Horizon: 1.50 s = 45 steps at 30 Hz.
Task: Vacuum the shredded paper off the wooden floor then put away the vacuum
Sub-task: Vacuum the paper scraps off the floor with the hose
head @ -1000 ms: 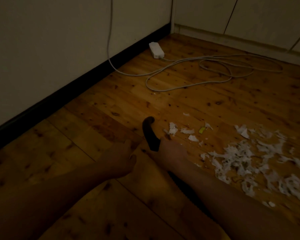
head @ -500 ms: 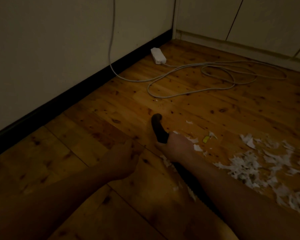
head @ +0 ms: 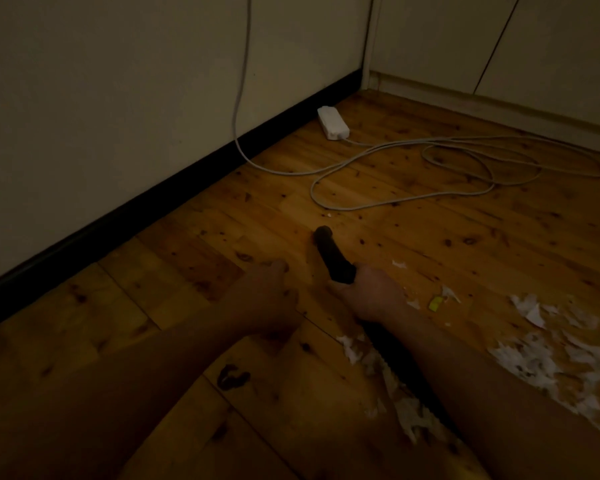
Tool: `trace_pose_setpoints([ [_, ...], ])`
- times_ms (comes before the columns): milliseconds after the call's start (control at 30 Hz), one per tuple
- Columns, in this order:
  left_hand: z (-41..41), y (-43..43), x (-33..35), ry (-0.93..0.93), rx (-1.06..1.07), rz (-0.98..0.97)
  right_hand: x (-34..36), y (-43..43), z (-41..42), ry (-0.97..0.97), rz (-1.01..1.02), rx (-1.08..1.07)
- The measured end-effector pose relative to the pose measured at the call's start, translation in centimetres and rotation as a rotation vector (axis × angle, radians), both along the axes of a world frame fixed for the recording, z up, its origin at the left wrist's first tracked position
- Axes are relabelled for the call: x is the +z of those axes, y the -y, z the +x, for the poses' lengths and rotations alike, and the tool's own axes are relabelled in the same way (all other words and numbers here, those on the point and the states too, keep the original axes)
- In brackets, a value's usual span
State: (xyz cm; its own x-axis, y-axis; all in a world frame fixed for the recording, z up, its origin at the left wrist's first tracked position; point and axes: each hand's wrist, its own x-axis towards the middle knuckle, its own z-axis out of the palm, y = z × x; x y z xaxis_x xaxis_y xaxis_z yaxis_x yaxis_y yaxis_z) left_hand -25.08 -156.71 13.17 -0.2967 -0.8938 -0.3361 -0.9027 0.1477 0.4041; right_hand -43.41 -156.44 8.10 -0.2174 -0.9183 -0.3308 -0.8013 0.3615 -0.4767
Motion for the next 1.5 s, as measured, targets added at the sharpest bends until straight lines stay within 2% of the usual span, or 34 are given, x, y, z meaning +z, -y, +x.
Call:
trace_pose_setpoints([
  [300, -0.7, 1.9, -0.4, -0.049, 0.006, -0.046, -0.1, 2.5, -0.9, 0.077, 0.019, -0.035],
  [467, 0.5, 1.9, -1.3, -0.046, 0.037, 0.013, -0.9, 2.3, -0.2, 0.038, -0.041, -0.035],
  [567, 2.0, 1.7, -1.7, -0.064, 0.055, 0.04, -1.1, 2.0, 0.6, 0.097, -0.059, -0.033],
  [700, 4.9, 1.1, -1.9, -0.068, 0.105, 0.062, -1.4, 1.6, 2.1, 0.1, -0.068, 0.087],
  [867, 8.2, 0.2, -1.1, 0.038, 0.075, 0.003, -1.9, 0.8, 4.2, 0.114, -0.103, 0.143],
  [1133, 13.0, -1.9, -1.8, 0.125, 0.133, 0.002, -1.0, -0.8, 8.7, 0.284, -0.005, 0.255],
  [1267, 14.7, -2.7, -1.9, 0.132, 0.168, -0.006, -1.1, -1.8, 11.0, 0.242, 0.005, 0.334],
  [1433, 17.0, -4.1, -1.7, 0.158, 0.175, -0.018, -1.1, -3.9, 14.2, 0.221, -0.17, 0.462],
  [1500, 17.8, -4.9, -1.6, 0.153, 0.167, -0.01, -1.6, -4.2, 15.5, 0.186, -0.112, 0.484],
])
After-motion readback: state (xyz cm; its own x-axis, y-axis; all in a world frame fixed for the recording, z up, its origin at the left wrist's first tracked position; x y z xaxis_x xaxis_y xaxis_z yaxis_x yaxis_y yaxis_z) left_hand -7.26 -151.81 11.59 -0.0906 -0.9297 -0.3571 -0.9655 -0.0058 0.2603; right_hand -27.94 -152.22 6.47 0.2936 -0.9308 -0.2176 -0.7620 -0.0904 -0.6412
